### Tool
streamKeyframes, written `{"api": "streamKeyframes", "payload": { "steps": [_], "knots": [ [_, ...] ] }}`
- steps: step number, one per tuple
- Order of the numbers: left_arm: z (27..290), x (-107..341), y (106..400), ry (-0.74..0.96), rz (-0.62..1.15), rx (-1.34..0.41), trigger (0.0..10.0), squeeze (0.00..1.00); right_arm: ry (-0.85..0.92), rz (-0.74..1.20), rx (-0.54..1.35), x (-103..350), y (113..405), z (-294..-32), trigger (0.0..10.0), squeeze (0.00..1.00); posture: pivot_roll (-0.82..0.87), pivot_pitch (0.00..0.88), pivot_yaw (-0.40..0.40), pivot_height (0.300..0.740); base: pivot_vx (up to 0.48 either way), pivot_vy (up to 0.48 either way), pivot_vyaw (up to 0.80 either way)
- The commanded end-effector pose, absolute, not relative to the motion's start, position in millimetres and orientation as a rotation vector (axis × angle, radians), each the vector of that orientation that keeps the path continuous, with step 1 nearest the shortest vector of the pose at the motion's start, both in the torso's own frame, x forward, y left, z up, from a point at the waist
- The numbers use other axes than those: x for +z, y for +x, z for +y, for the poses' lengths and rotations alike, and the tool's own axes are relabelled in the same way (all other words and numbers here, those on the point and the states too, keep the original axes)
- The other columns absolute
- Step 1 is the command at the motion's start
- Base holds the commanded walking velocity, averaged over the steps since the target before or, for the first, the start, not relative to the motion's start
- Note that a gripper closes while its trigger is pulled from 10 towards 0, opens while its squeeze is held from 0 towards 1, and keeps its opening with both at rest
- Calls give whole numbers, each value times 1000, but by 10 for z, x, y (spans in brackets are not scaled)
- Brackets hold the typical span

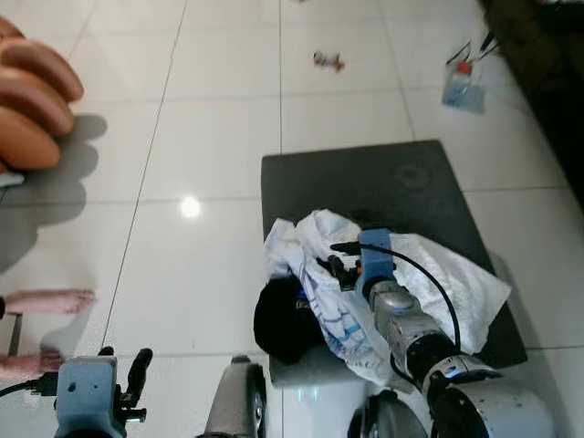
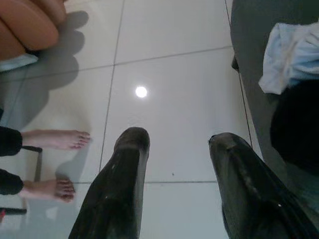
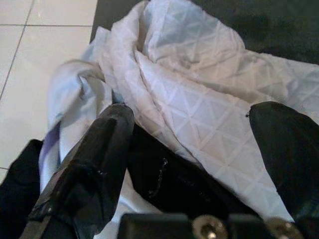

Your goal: Hang hanger

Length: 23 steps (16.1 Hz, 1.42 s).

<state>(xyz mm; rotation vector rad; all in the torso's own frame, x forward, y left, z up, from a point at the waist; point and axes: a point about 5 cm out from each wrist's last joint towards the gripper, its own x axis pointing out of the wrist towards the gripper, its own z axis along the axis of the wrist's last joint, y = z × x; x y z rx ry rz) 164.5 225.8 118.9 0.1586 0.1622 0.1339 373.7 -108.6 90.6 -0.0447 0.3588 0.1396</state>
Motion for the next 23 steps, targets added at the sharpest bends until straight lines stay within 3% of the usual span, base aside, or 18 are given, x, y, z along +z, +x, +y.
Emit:
{"api": "streamKeyframes", "payload": {
  "steps": [1,14,18,22,23],
  "knots": [
    [2234,1171,1561,150,202,139,10000,0,-48,371,136,868,3717,-1076,10000,0,330,466,39,656,0,0,0],
    [2055,1551,1468,140,176,129,10000,0,-231,285,153,1002,3774,-972,10000,0,411,510,59,656,0,0,0],
    [2033,1631,1473,144,149,130,10000,0,-184,228,62,1100,3823,-1065,10000,0,415,512,63,656,0,0,0],
    [1995,1642,1472,138,160,117,10000,0,-264,276,26,969,3766,-1161,10000,0,403,507,56,656,0,0,0],
    [2006,1766,1502,166,78,111,10000,0,-281,297,8,930,3750,-1209,10000,0,394,503,52,656,0,0,0]
  ]
}}
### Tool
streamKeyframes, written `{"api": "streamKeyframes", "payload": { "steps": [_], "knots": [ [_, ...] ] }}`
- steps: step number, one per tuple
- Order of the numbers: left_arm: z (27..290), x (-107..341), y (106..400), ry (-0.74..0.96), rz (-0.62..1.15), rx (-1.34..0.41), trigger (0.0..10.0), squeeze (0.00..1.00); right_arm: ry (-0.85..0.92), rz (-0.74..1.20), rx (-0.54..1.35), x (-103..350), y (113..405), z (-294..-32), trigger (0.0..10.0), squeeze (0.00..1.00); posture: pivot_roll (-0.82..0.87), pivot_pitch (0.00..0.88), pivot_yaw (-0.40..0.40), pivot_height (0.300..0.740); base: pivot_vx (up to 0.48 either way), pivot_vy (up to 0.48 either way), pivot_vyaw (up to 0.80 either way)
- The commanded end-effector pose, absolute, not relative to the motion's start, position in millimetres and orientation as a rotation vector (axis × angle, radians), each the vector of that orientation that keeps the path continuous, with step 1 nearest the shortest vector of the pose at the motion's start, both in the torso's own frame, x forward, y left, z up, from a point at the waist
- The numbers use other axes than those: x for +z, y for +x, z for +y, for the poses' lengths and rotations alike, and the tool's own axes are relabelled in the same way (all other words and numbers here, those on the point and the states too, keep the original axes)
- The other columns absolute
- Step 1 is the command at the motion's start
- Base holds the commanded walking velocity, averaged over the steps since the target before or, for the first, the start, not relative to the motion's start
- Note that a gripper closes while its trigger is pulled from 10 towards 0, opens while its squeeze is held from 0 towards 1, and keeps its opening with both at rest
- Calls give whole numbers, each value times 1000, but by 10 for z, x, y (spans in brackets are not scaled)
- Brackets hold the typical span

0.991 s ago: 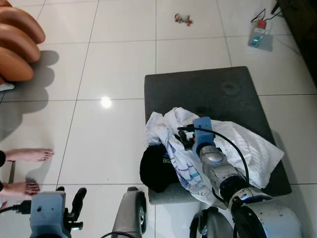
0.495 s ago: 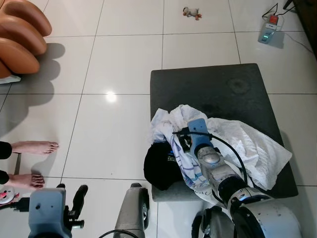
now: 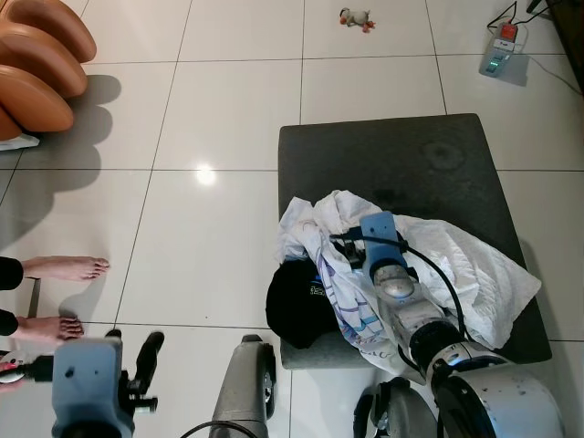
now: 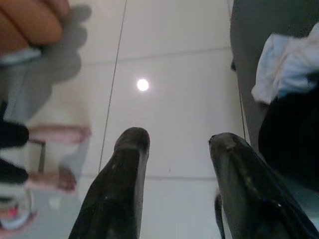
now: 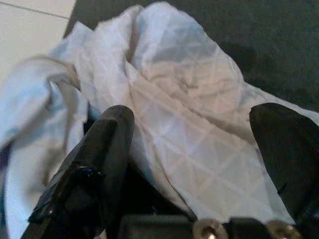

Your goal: Hang hanger

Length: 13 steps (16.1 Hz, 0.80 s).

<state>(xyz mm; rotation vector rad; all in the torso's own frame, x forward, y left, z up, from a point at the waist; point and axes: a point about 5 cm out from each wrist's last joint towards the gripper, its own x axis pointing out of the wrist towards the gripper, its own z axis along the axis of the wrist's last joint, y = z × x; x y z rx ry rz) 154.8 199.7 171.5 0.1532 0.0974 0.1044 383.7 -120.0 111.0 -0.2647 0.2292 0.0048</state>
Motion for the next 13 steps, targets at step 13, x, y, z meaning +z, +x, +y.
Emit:
{"api": "streamKeyframes", "payload": {
  "steps": [13],
  "knots": [
    [2015,1721,1890,447,-212,125,10000,0,-241,287,22,921,3741,-1213,10000,0,371,513,38,656,0,0,0]
  ]
}}
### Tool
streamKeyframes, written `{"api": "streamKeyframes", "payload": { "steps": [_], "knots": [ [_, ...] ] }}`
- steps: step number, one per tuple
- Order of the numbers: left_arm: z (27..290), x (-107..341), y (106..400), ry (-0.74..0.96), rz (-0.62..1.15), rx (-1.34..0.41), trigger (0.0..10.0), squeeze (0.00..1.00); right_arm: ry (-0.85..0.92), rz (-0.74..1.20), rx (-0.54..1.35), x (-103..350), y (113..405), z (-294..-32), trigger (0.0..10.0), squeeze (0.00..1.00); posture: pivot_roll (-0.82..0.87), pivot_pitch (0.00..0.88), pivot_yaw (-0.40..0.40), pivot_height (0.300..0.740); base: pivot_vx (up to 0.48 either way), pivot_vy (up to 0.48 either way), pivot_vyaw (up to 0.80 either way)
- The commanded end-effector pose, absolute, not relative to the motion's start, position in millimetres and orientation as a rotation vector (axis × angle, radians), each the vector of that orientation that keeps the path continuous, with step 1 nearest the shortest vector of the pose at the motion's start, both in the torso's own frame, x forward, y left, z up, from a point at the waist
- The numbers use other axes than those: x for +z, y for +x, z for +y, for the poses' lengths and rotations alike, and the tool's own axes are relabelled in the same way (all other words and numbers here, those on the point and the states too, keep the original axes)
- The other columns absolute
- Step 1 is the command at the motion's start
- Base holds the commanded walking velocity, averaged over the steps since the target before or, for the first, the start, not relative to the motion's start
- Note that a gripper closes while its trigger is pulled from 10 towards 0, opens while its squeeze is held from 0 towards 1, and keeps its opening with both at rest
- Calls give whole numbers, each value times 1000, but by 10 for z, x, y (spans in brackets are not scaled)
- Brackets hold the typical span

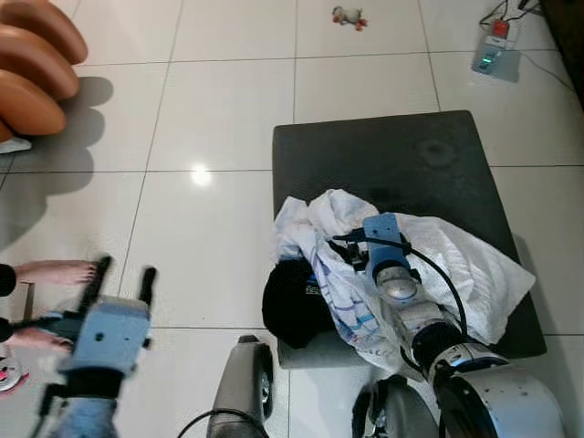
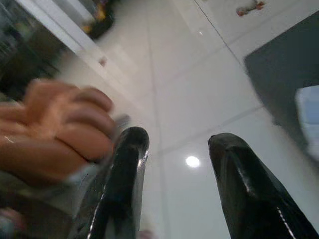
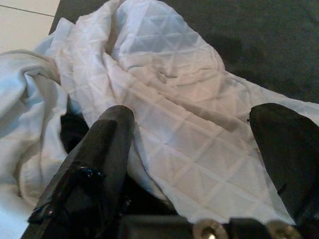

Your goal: Hang hanger

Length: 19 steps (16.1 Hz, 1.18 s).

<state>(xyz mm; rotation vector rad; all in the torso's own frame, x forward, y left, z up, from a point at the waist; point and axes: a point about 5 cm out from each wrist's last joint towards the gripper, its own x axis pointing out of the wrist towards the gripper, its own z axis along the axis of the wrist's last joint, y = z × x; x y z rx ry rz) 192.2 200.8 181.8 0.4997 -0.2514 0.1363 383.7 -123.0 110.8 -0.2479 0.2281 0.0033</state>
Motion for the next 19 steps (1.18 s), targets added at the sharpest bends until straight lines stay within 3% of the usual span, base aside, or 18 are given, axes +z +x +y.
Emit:
{"api": "streamKeyframes", "payload": {
  "steps": [1,4,7,13,14,15,19],
  "knots": [
    [2015,1721,1890,447,-212,125,10000,0,-241,287,22,921,3741,-1213,10000,0,371,513,38,656,0,0,0],
    [2015,1721,1890,447,-212,125,10000,0,-241,287,22,921,3741,-1213,10000,0,371,513,38,656,0,0,0],
    [1866,1670,1915,237,-154,51,10000,0,-298,282,12,891,3722,-1247,10000,0,373,513,37,656,0,0,0],
    [1870,1650,1902,228,-128,28,10000,0,-325,350,82,792,3675,-1188,10000,0,378,508,36,656,0,0,0],
    [1867,1650,1905,230,-125,25,10000,0,-323,350,90,793,3675,-1163,4627,0,383,508,37,656,0,0,0],
    [1864,1650,1907,230,-125,23,10000,0,-321,351,97,792,3673,-1145,0,0,383,508,37,656,0,0,0],
    [1856,1653,1909,234,-119,12,10000,0,-332,368,136,755,3648,-1079,0,0,385,508,35,656,0,0,0]
  ]
}}
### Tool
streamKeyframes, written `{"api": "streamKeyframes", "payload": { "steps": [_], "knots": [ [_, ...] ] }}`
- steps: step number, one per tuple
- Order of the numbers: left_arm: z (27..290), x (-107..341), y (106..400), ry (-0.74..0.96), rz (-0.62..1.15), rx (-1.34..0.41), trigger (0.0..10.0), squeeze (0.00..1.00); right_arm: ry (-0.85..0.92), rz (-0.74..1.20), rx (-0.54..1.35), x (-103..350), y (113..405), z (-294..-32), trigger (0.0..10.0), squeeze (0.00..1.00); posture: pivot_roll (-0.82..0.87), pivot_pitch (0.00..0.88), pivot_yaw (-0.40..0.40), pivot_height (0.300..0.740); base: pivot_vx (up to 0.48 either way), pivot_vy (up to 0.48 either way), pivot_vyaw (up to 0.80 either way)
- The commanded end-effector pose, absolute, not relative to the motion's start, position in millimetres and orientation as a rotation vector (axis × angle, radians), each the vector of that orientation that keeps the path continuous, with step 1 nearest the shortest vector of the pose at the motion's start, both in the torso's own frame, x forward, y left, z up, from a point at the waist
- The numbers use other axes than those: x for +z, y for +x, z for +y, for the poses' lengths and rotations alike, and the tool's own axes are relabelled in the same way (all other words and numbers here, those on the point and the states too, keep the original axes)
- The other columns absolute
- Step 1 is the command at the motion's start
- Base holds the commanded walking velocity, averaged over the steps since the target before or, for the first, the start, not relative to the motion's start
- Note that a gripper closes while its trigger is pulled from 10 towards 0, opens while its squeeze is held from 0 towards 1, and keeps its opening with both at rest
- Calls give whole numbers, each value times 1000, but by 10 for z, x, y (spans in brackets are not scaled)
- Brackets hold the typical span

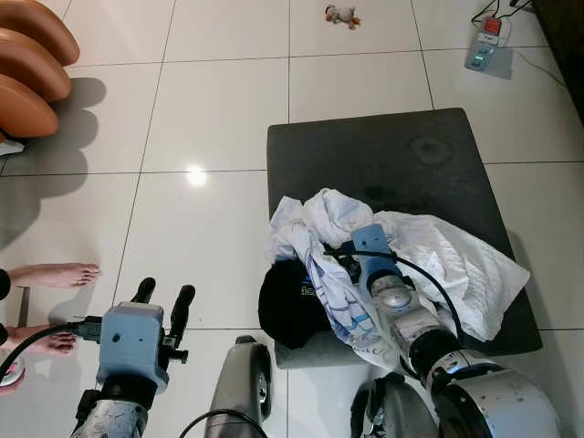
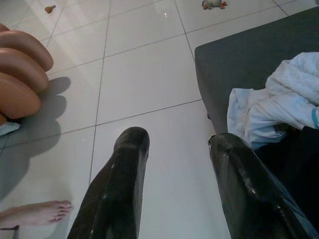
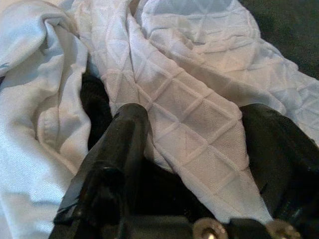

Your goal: Hang hanger

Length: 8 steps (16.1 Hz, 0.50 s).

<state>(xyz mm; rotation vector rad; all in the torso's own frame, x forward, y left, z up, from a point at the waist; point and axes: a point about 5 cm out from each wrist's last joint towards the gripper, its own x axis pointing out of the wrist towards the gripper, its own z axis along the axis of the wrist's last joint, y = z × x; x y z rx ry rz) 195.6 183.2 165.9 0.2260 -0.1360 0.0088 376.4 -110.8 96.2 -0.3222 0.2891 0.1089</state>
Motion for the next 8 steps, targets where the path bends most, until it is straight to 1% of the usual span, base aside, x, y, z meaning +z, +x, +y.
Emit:
{"api": "streamKeyframes", "payload": {
  "steps": [1,8],
  "knots": [
    [1857,1655,1910,236,-119,13,10000,0,-332,371,138,748,3644,-1078,0,0,384,510,35,656,0,0,0],
    [1862,1663,1932,240,-125,24,10000,0,-324,373,140,752,3647,-1078,0,0,378,502,31,656,0,0,0]
  ]
}}
